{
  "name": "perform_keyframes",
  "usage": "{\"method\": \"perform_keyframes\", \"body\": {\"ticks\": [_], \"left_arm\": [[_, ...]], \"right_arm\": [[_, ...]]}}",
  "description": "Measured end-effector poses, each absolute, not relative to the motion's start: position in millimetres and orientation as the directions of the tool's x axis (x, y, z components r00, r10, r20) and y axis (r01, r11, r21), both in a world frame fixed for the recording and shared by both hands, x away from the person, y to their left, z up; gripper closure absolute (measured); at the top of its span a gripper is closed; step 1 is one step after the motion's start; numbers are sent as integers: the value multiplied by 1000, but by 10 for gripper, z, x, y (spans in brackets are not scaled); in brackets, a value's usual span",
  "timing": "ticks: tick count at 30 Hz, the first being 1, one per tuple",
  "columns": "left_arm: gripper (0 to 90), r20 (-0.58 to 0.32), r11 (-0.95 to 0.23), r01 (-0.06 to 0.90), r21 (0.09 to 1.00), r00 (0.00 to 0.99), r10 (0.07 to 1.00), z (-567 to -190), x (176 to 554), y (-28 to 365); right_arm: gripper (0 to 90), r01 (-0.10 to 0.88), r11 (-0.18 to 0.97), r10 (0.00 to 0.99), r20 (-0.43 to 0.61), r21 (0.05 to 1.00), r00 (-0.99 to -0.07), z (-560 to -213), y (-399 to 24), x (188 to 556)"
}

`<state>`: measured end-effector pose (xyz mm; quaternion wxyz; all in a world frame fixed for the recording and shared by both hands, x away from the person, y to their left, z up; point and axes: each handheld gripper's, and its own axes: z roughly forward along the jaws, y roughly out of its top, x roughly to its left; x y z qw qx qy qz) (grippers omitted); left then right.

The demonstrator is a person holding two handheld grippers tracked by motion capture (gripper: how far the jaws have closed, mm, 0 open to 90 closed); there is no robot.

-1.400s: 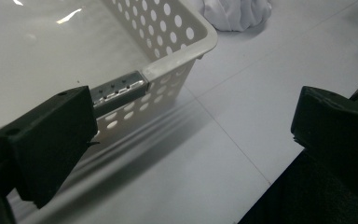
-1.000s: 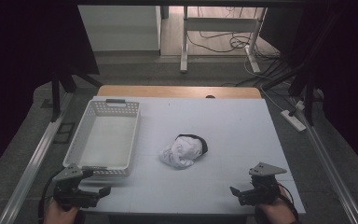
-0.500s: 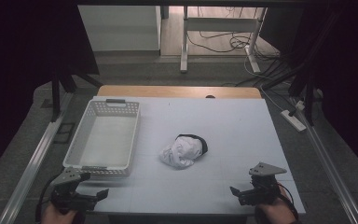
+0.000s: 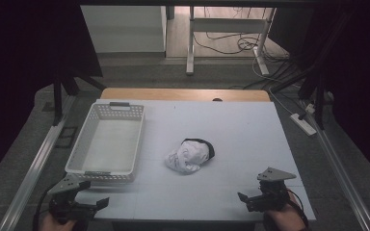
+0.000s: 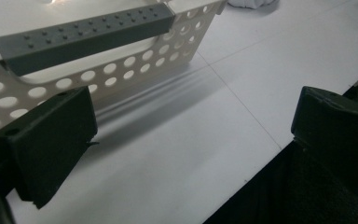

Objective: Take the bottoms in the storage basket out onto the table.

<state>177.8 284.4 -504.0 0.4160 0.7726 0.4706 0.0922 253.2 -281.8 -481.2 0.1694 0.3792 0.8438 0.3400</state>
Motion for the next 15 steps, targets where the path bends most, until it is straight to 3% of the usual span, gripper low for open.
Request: {"method": "perform_keyframes", "body": {"ticks": [15], "left_arm": [[0,-255,-232,671,704,544,799,-5052,1718,2862]], "right_arm": [[0,522,487,753,-34,700,-657,-4811,-2814,2531]]}}
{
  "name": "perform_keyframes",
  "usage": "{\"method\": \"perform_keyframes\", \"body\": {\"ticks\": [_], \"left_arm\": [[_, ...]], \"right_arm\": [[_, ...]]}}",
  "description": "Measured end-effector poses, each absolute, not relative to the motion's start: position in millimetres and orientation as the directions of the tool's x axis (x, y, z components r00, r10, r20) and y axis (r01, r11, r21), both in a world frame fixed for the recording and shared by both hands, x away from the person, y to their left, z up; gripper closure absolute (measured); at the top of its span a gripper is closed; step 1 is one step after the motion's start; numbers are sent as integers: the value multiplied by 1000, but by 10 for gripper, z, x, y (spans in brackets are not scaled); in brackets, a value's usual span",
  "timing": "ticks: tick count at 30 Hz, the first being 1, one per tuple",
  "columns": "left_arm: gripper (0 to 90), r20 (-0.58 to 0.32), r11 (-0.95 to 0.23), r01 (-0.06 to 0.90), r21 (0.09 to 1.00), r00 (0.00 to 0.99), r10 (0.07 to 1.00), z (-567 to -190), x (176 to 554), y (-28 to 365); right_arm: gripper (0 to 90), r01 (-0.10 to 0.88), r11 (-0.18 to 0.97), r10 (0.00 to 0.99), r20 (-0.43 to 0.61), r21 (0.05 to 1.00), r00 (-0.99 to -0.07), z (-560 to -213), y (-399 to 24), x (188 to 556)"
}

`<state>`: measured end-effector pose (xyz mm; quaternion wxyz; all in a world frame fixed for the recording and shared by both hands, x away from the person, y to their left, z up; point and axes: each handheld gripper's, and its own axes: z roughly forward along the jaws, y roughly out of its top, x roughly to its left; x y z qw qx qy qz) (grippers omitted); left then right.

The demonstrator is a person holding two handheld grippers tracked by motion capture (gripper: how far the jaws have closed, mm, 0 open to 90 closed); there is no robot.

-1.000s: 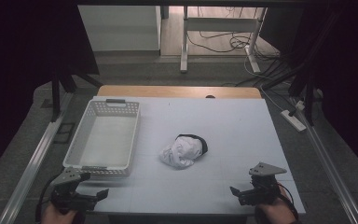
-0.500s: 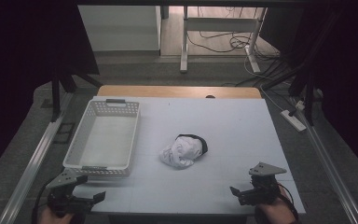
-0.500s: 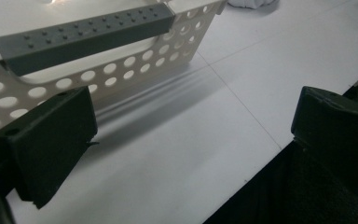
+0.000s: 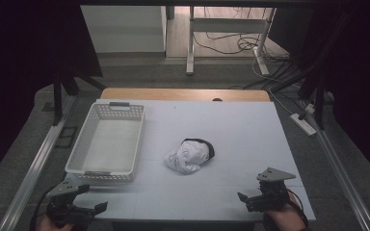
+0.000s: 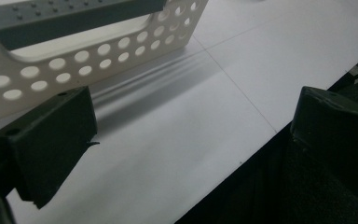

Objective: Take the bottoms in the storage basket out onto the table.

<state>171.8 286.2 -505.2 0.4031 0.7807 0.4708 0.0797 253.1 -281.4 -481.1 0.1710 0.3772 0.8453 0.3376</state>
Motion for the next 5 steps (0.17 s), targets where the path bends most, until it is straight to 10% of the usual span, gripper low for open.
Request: {"method": "perform_keyframes", "body": {"ticks": [5], "left_arm": [[0,-270,-227,684,694,539,798,-5056,1734,2868]], "right_arm": [[0,521,491,752,-39,698,-658,-4815,-2810,2531]]}}
